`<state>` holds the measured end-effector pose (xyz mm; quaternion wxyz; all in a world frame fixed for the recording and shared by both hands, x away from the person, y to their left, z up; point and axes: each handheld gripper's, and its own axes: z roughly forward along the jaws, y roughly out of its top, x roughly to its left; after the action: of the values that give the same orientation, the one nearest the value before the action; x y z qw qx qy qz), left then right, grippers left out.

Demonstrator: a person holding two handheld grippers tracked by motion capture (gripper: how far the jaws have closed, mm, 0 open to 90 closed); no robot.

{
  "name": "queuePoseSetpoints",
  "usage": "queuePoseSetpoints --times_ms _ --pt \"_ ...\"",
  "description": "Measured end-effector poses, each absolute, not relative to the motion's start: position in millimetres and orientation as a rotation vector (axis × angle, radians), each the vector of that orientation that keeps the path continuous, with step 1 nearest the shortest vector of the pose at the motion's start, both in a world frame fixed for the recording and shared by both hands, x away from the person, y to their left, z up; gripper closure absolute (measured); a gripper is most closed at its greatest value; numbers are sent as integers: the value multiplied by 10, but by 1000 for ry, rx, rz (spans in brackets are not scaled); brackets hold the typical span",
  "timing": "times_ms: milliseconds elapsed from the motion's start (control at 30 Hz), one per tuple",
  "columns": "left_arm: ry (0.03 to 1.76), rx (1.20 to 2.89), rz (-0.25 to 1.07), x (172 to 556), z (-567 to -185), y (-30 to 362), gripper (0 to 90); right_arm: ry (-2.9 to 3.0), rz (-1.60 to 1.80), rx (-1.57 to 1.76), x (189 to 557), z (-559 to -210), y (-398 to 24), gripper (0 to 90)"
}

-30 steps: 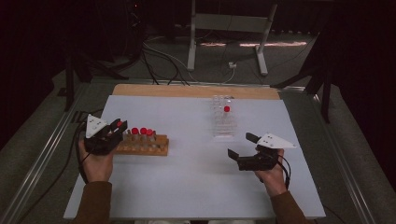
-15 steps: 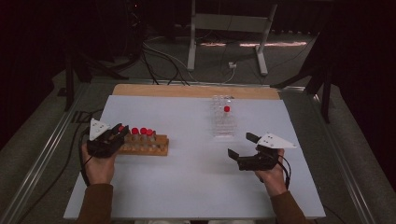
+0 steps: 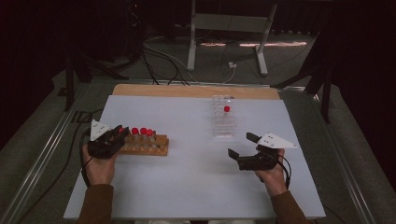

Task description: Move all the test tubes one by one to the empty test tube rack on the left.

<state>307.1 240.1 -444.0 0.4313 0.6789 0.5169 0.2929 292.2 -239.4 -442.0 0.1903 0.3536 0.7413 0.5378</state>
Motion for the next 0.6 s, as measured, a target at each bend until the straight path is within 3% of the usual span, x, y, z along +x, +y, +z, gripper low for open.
queuePoseSetpoints --times_ms 600 --pt "1319 1676 689 3104 -4456 2448 689 2084 1510 998 2929 -4431 -2391 23"
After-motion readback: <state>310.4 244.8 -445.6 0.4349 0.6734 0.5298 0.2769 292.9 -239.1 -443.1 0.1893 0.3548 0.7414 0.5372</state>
